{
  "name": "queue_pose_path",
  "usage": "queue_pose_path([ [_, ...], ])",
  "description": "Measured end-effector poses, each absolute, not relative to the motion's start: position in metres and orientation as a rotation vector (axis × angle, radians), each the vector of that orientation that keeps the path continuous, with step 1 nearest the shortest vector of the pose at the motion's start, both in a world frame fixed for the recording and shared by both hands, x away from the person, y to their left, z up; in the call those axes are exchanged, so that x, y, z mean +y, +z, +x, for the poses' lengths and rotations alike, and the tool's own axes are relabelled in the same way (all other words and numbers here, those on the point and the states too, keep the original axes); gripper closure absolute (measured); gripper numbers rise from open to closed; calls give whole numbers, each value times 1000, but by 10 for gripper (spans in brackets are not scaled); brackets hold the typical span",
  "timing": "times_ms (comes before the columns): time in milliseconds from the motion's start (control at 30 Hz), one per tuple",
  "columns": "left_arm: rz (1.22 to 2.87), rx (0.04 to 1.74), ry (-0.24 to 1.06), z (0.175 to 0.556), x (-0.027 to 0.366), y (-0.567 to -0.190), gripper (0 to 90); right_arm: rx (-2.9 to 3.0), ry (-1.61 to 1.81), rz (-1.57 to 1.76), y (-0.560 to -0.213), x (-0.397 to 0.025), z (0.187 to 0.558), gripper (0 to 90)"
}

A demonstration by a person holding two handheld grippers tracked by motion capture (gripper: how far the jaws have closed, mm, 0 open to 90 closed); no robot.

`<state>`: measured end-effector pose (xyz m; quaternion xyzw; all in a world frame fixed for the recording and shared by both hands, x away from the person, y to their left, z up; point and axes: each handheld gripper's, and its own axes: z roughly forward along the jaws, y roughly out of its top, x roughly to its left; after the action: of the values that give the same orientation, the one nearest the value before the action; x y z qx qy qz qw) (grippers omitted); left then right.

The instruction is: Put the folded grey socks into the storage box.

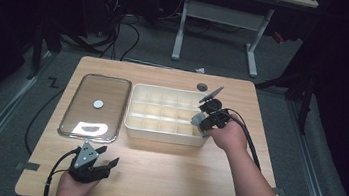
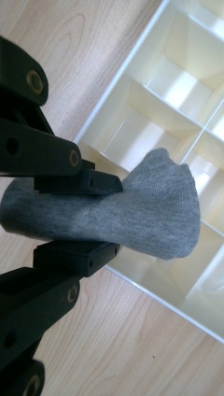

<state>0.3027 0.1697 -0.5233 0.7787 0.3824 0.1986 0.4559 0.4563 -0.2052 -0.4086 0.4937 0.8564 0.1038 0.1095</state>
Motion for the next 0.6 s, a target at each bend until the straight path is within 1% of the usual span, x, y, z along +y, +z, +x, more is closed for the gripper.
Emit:
queue_pose_path([
  [600, 1923, 942, 475, 305, 170, -525, 389, 2563, 78, 1442, -434, -189, 472, 722],
])
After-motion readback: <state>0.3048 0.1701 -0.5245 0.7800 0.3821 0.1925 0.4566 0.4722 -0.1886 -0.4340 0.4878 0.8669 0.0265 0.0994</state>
